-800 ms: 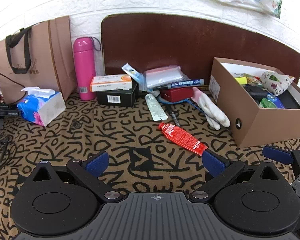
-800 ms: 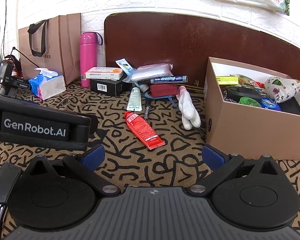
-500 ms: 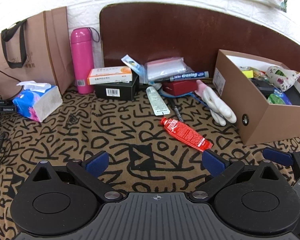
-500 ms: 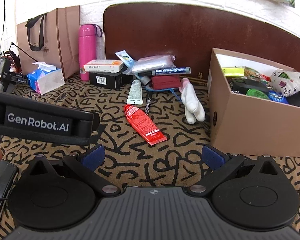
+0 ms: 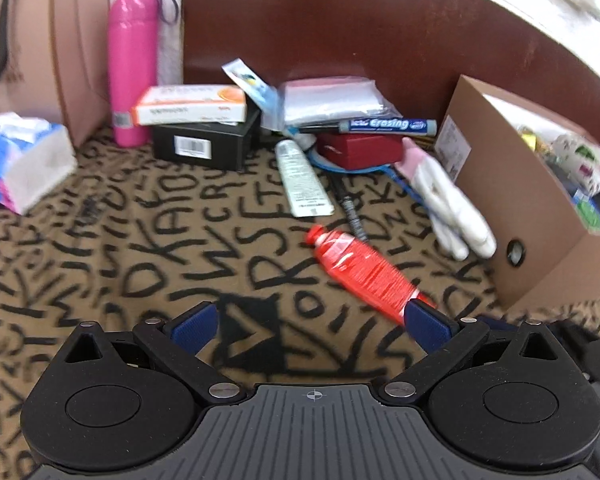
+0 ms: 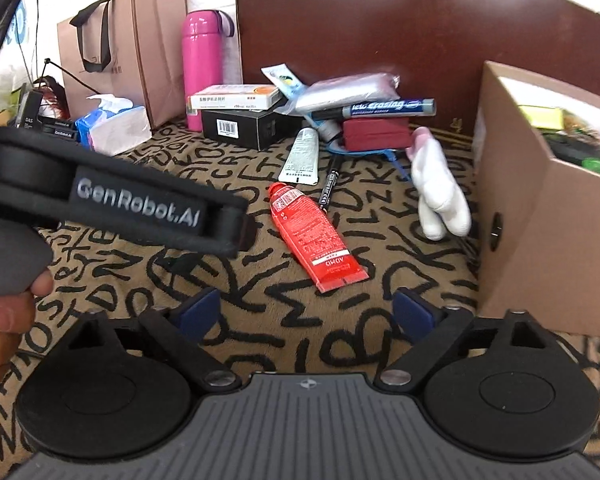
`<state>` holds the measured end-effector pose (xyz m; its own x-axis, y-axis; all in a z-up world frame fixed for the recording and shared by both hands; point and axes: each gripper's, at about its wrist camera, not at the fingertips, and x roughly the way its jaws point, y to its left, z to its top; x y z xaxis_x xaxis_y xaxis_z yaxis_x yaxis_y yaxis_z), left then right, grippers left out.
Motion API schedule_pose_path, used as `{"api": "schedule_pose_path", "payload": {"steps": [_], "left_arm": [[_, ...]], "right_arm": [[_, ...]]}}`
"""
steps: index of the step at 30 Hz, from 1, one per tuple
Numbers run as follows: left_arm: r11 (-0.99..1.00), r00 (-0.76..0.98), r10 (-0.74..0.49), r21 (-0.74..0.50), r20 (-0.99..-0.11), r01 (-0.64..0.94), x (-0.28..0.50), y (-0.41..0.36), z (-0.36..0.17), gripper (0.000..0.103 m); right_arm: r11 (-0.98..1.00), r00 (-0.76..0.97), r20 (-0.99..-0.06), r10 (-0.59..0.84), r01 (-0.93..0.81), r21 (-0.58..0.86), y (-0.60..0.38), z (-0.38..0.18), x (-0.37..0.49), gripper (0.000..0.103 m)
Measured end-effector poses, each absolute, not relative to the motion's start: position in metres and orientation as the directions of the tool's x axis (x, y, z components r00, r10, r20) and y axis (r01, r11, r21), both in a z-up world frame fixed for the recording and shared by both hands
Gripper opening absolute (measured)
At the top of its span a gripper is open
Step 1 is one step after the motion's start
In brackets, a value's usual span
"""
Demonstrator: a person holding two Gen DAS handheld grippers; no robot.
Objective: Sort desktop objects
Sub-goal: 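Move the left gripper toward the red tube on the table, then close the left gripper on the red tube and lift it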
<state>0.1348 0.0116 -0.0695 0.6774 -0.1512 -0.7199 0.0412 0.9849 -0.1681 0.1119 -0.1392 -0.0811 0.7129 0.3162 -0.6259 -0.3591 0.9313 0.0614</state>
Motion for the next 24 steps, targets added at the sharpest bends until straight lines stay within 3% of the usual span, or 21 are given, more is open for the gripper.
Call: {"api": "schedule_pose_path", "payload": {"steps": [4,8,16,19,21,23,24], "left_arm": [[0.969,0.643,-0.205,-0.244,-0.738,0.029,0.159,0.009,-0.078,0.101],[0.957,0.603,-0.237,-0.290,-0.762,0.009,0.181,0.007,-0.089,0.092],[0.963,0.603,-0.229,-0.268,-0.764,0.027,0.207,0.003,-0.095,0.086],[0.970,0.614,-0.201,-0.241,-0.763,0.018,0.211,0.003,-0.096,0.075],[0.973,0.617,-0.194,-0.228,-0.763,0.025,0.211,0.003,-0.095,0.057],[0.971,0.619,-0.203,-0.236,-0.758,0.030,0.210,0.004,-0.096,0.056],[0.971,0.621,-0.205,-0.238,-0.756,0.030,0.208,0.004,-0.096,0.063]], "right_arm": [[0.922,0.702,-0.633,0.326,-0.383,0.051,-0.140,-0.088,0.128,0.082],[0.911,0.697,-0.628,0.347,-0.410,0.048,-0.136,-0.093,0.138,0.076],[0.897,0.702,-0.606,0.373,-0.439,0.043,-0.130,-0.094,0.155,0.064],[0.894,0.702,-0.603,0.379,-0.447,0.042,-0.127,-0.094,0.158,0.057],[0.892,0.703,-0.600,0.383,-0.449,0.043,-0.125,-0.094,0.159,0.054],[0.891,0.705,-0.598,0.382,-0.452,0.037,-0.124,-0.095,0.158,0.052],[0.891,0.706,-0.597,0.381,-0.453,0.033,-0.124,-0.095,0.157,0.052]]}}
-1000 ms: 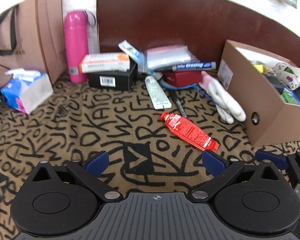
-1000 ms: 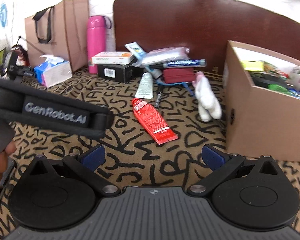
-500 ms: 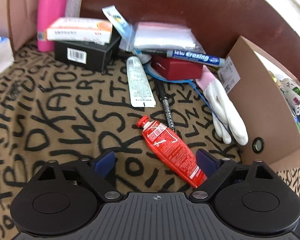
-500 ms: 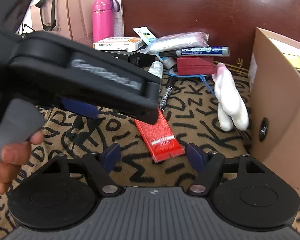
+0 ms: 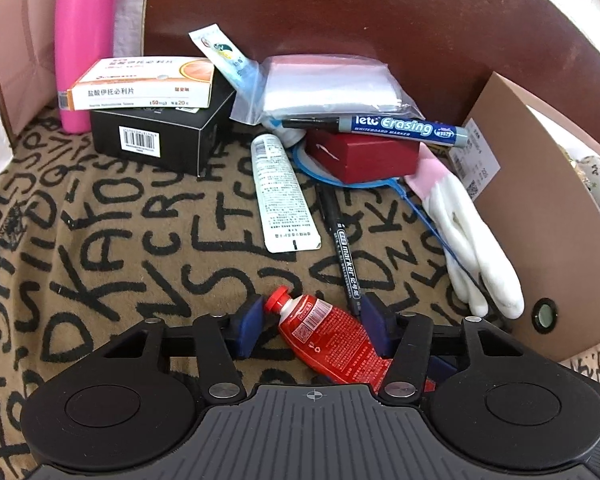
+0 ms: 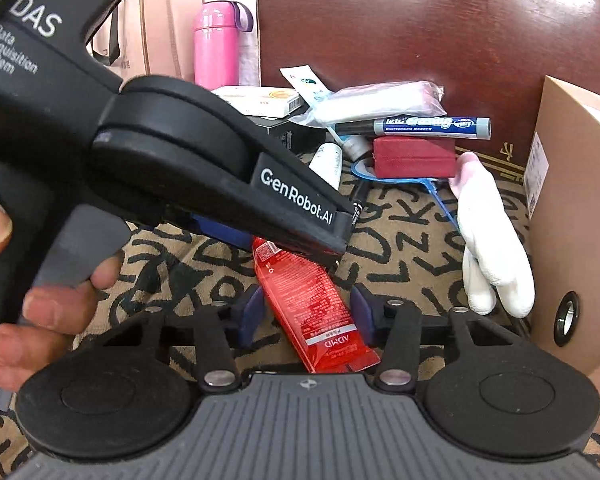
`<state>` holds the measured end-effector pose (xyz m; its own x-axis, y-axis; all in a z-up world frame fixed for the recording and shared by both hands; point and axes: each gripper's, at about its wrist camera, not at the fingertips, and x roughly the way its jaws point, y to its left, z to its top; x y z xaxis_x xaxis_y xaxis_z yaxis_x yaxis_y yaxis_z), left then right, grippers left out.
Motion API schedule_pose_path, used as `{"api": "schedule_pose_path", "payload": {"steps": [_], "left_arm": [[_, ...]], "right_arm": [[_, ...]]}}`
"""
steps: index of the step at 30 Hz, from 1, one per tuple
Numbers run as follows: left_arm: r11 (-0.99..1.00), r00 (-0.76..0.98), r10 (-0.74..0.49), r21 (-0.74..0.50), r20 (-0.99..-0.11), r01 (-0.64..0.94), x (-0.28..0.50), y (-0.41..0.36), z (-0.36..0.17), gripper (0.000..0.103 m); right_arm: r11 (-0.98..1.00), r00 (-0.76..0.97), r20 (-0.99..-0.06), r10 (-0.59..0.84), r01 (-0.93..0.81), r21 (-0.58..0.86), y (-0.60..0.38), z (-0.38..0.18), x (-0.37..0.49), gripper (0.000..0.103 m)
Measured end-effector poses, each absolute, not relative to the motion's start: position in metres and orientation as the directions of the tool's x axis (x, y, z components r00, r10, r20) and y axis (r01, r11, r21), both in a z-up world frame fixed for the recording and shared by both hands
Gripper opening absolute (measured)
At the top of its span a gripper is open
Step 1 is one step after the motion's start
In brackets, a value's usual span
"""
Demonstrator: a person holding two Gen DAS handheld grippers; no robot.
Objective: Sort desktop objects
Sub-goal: 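Close the left gripper on the red tube and lift it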
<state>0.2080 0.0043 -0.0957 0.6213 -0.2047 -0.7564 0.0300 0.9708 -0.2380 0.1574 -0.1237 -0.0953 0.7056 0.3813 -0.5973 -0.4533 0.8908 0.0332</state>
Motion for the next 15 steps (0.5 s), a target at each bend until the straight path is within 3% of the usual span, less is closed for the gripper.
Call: {"api": "schedule_pose_path", "payload": {"steps": [3,4,5,8,11,13,15], "left_arm": [[0.970,0.625,-0.214,-0.241,-0.751,0.043,0.199,0.002,-0.097,0.066],[0.971,0.625,-0.217,-0.234,-0.750,0.056,0.195,0.000,-0.097,0.065],[0.972,0.624,-0.214,-0.225,-0.751,0.062,0.191,-0.002,-0.097,0.055],[0.969,0.618,-0.225,-0.242,-0.753,0.058,0.181,-0.003,-0.096,0.052],[0.968,0.622,-0.229,-0.239,-0.749,0.069,0.170,-0.009,-0.098,0.060],[0.970,0.618,-0.232,-0.227,-0.751,0.088,0.160,-0.014,-0.097,0.048],[0.972,0.617,-0.226,-0.216,-0.754,0.093,0.151,-0.019,-0.096,0.044]], "right_arm": [[0.893,0.704,-0.601,0.379,-0.449,0.037,-0.125,-0.095,0.151,0.052],[0.893,0.704,-0.602,0.377,-0.449,0.035,-0.125,-0.095,0.148,0.052],[0.894,0.704,-0.603,0.374,-0.448,0.031,-0.126,-0.095,0.143,0.051],[0.898,0.706,-0.610,0.359,-0.440,0.019,-0.124,-0.094,0.131,0.049],[0.902,0.701,-0.616,0.358,-0.431,0.033,-0.125,-0.092,0.119,0.043],[0.902,0.697,-0.619,0.361,-0.429,0.043,-0.126,-0.091,0.112,0.042],[0.906,0.694,-0.625,0.359,-0.420,0.054,-0.127,-0.090,0.105,0.041]]}}
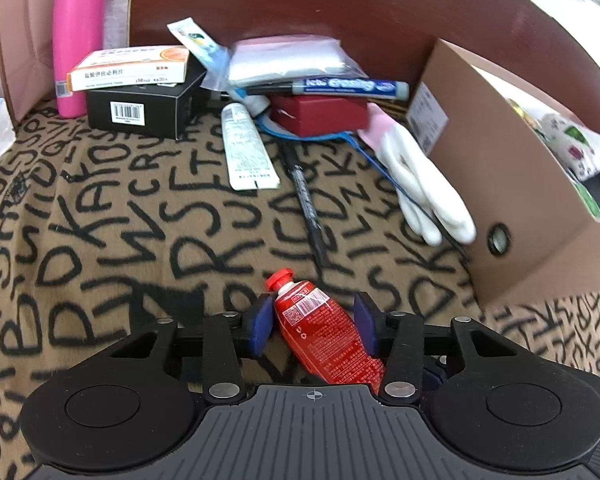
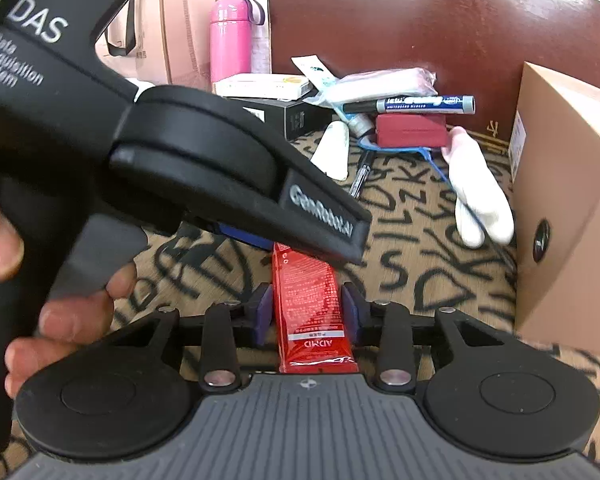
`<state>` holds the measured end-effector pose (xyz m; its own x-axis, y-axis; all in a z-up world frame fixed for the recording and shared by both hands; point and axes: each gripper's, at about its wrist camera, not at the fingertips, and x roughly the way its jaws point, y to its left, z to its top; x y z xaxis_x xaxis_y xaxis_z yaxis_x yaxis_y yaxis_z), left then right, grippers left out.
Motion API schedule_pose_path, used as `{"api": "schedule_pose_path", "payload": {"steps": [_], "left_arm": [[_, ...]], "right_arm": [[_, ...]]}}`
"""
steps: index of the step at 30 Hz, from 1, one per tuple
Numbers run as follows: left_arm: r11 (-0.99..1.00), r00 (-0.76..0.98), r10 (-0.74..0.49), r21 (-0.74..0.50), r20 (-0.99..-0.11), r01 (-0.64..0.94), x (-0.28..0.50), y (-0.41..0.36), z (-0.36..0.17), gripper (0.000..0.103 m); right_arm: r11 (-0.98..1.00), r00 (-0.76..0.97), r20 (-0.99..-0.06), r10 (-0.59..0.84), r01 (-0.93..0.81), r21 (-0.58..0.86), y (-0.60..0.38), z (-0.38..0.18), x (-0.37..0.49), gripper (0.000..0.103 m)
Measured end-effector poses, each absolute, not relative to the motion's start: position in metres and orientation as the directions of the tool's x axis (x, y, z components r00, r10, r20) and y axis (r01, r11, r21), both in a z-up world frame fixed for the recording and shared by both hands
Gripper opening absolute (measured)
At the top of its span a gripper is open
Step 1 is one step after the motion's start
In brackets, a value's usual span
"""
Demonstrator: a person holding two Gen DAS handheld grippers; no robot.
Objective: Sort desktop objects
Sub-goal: 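Close the left gripper on the red tube and lift it, then carry the red tube over the cardboard box and lower it inside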
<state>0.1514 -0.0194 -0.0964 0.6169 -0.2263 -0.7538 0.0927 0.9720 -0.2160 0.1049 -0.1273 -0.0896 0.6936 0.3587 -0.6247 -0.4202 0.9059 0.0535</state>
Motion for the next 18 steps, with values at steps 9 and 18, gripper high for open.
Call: {"api": "schedule_pose_path", "payload": {"steps": [9,18], "left_arm": [[0.967,0.594,-0.250,-0.223,-0.765,0.119,0.113,-0.038,-0.090,0.040],[0.961,0.652,-0.276,-0.190,-0.706,0.201,0.080,-0.078,-0.050,0.040]], "right_arm": [[0.915,0.691,-0.625,0.364,-0.392,0.099,-0.144,-0.082,0.063,0.039],[0.937,0.768,-0.544,0.338,-0.330,0.115,-0.180,-0.052,0.025,0.039]]}}
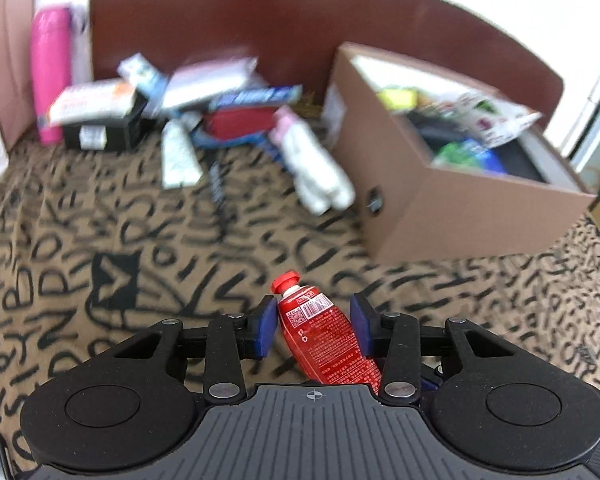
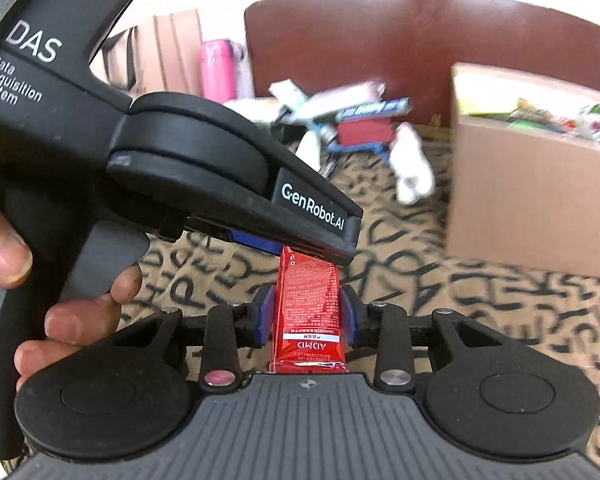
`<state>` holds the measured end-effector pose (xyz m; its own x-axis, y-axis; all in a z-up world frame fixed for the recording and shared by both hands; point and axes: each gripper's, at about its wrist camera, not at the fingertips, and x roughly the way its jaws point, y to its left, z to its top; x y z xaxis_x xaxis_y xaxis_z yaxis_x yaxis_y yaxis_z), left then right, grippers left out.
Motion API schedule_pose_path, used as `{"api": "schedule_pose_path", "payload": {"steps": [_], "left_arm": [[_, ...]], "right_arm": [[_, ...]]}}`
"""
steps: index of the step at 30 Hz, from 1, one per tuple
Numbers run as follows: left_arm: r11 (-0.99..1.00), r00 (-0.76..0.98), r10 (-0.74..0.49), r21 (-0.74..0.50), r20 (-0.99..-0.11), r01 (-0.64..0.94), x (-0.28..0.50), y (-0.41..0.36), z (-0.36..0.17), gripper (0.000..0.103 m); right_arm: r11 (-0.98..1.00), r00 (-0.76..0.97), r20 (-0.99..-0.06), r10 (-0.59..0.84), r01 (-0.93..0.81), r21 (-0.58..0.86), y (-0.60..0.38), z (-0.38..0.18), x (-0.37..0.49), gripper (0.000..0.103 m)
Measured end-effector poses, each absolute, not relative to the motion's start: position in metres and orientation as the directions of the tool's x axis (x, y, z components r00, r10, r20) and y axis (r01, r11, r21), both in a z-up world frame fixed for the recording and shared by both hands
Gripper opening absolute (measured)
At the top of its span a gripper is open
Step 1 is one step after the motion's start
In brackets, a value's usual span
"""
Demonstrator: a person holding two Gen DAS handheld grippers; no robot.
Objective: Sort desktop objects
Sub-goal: 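Carry the red tube over the cardboard box and lower it inside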
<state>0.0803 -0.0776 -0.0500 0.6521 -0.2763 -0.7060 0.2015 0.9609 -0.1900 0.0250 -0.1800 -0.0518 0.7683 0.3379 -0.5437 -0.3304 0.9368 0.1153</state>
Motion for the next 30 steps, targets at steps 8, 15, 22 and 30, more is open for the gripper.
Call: {"api": "schedule_pose_path", "payload": {"steps": [8,15,22,30], "left_arm": [[0.942,0.738,-0.328,-0.145,-0.589,0.303,0.080,-0.127,0.008,0.040],[0.913,0.768,-0.395,-0.122,-0.504,0.390,0.108,-0.174,0.050,0.039],[0.877,0.748,-0.464,-0.129,-0.475,0.463,0.154,-0.220,0.063,0.039],[0.836,0.701,-0.535,-0.177,-0.472,0.520,0.213,-0.257,0.052,0.039]], "right_arm": [[0.960,0.871,-0.404,0.280,-0.262,0.102,-0.220,-0.008,0.020,0.039],[0.982,0.934,-0.304,0.189,-0.178,0.064,-0.258,0.023,0.041,0.039],[0.994,0.959,-0.263,0.106,-0.098,0.044,-0.302,0.033,0.076,0.039],[0.998,0.963,-0.263,0.056,-0.054,0.016,-0.345,0.028,0.117,0.039]]}}
